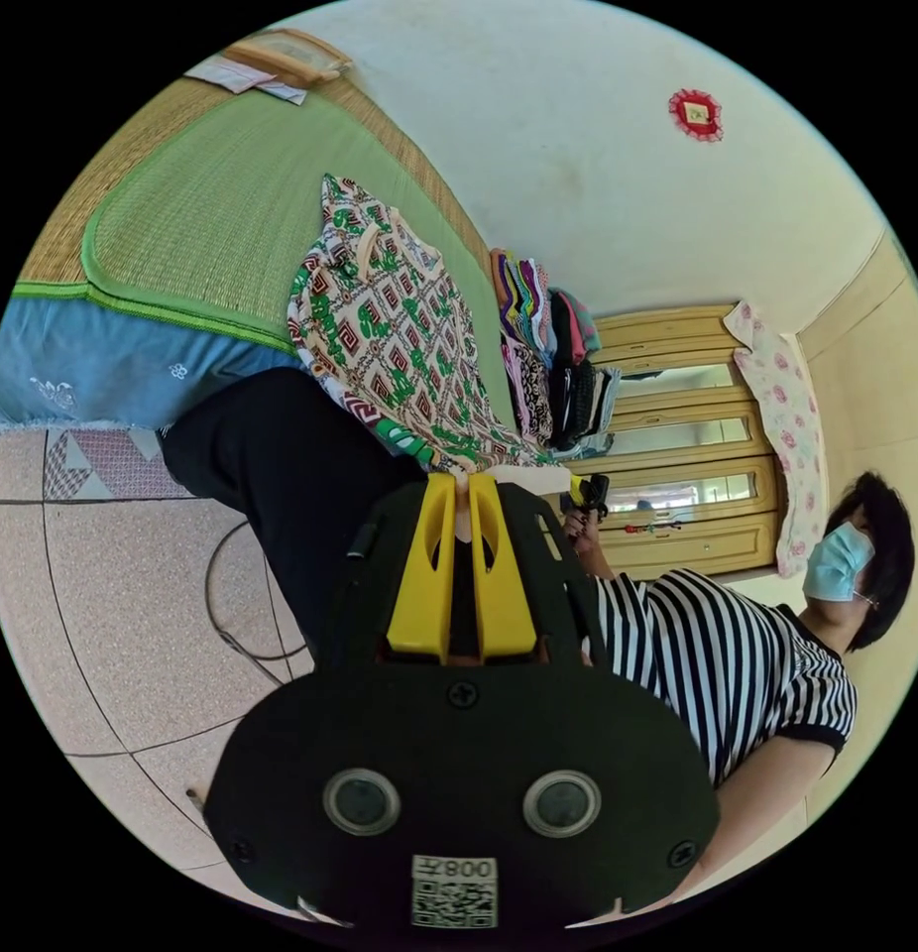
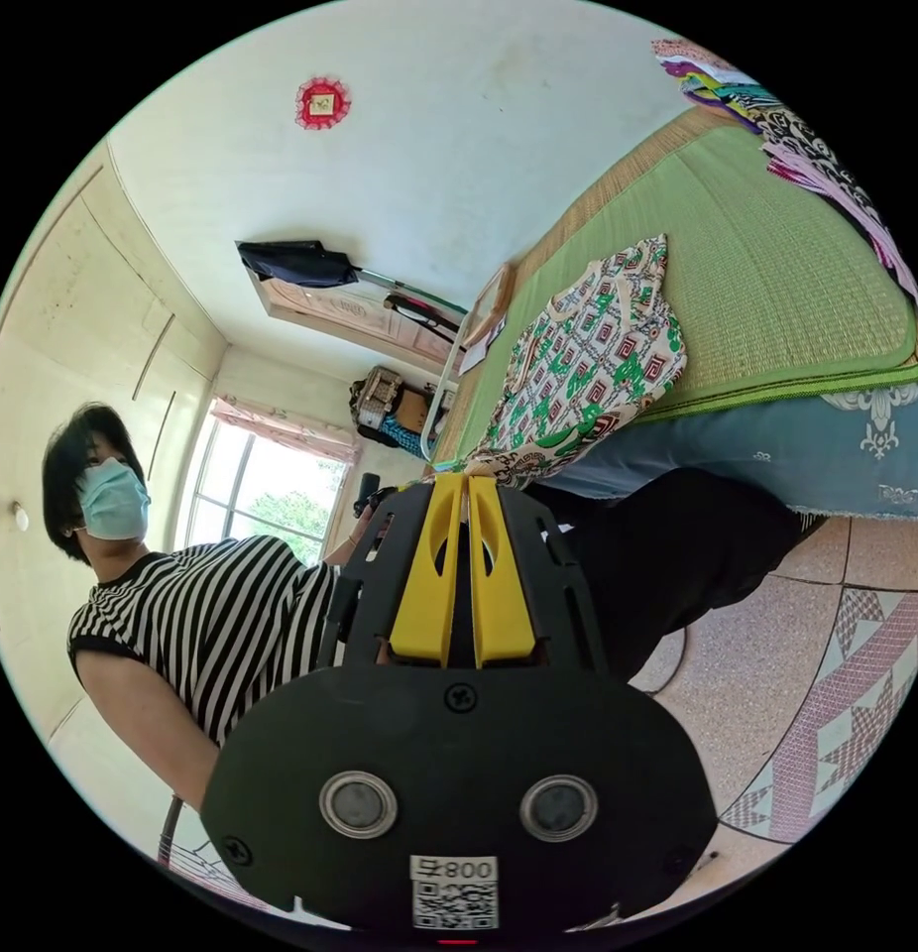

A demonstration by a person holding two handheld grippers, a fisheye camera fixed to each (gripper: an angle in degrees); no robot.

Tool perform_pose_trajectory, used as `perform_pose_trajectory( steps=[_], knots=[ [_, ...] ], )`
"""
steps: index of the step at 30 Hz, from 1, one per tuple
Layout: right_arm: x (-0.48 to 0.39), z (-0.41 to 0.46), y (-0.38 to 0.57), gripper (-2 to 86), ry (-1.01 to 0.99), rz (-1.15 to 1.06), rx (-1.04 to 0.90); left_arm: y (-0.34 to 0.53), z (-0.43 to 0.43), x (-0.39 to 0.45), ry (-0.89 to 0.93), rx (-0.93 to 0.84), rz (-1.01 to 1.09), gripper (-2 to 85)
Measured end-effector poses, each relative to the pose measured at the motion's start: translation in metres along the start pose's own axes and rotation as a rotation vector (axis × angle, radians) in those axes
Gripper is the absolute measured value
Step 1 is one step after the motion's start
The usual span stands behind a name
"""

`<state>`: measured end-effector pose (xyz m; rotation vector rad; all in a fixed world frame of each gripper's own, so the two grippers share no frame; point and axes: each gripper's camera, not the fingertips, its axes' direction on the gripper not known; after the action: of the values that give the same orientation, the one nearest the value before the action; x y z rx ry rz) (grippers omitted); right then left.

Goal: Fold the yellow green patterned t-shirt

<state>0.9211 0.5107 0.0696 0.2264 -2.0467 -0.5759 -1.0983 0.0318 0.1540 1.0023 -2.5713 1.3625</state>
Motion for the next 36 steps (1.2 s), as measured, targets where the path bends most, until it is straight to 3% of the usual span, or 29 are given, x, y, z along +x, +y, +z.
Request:
perform_pose_trajectory(
  steps=[18, 36],
  knots=[
    [-0.031, 0.038, 0.014, 0.4, 0.023, -0.022, 0.036, 0.018, -0.02, 0.008, 0.109, 0.08, 0.032, 2.5],
    [-0.053, 0.059, -0.026, 0.4, -0.01, -0.096, 0.053, -0.026, -0.035, 0.037, 0.161, 0.124, 0.063, 2.4]
  ],
)
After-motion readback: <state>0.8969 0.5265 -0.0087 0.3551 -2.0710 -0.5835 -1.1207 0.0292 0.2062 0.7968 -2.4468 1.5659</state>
